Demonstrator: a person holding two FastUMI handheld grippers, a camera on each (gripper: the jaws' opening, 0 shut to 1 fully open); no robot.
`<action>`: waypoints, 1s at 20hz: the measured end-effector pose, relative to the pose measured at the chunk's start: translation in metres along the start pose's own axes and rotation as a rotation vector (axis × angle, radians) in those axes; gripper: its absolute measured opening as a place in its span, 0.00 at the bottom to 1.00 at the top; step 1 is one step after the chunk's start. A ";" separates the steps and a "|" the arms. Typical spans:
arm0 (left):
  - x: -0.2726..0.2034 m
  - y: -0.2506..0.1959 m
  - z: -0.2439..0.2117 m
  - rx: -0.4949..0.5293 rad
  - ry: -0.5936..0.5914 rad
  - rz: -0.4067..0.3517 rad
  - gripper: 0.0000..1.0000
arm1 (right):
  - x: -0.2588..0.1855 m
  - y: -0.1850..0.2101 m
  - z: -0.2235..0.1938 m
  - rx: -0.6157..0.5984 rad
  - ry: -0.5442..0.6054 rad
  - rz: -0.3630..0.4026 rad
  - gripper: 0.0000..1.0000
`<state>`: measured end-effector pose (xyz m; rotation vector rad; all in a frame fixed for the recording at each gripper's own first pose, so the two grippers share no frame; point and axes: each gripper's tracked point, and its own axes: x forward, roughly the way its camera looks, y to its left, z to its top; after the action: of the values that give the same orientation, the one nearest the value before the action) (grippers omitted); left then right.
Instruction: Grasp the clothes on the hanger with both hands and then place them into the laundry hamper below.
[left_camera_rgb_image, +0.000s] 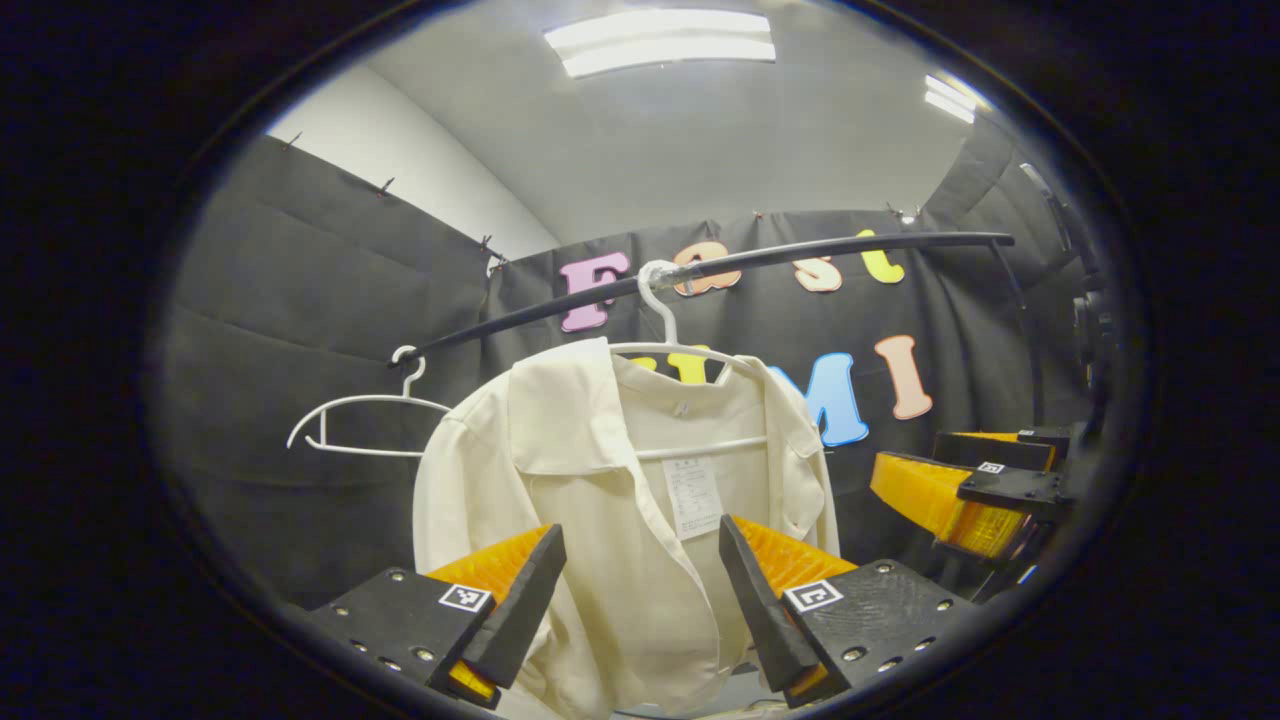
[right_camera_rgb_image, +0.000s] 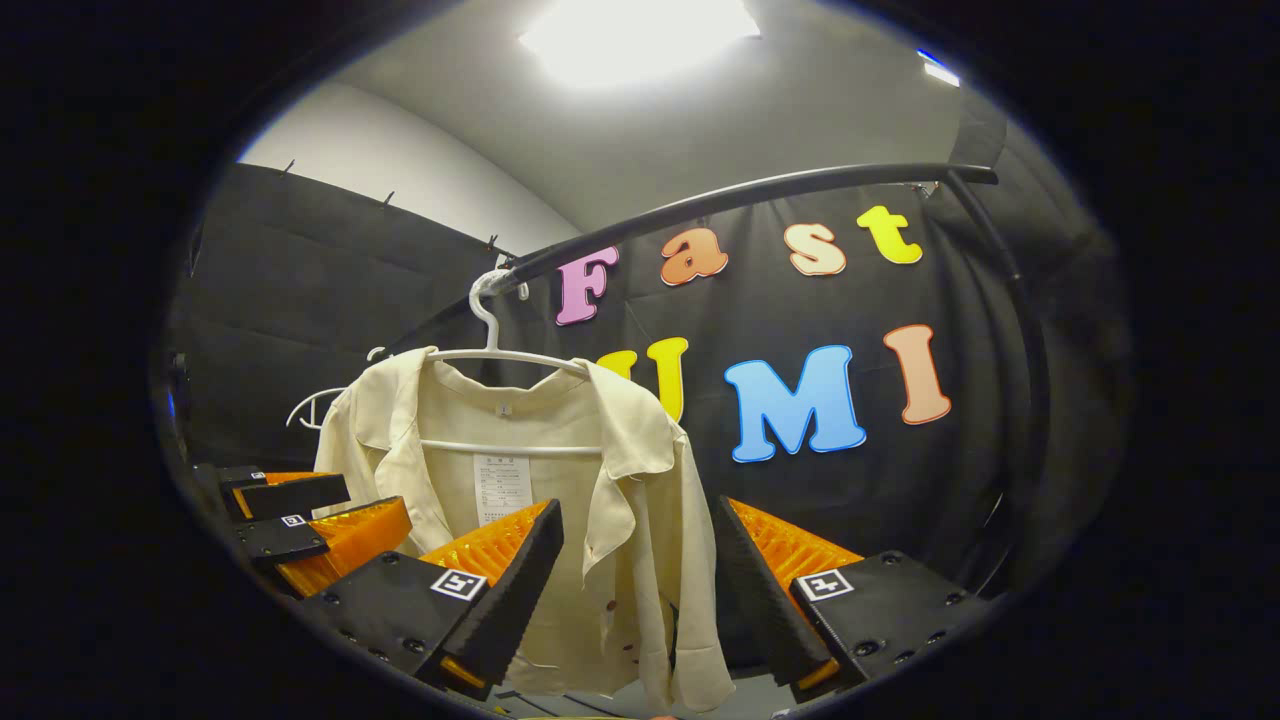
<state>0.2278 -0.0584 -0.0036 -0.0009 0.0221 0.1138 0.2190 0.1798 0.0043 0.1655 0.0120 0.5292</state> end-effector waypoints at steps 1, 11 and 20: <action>0.005 0.000 -0.002 0.007 0.001 0.009 0.89 | 0.008 -0.001 -0.003 0.004 0.003 0.013 0.96; 0.058 0.007 -0.027 0.036 0.040 0.135 0.90 | 0.079 0.010 -0.046 0.030 0.071 0.126 0.95; 0.086 0.018 -0.051 0.060 0.083 0.211 0.90 | 0.119 0.008 -0.075 0.050 0.131 0.114 0.95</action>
<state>0.3102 -0.0306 -0.0563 0.0564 0.1089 0.3240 0.3140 0.2577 -0.0649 0.1811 0.1444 0.6535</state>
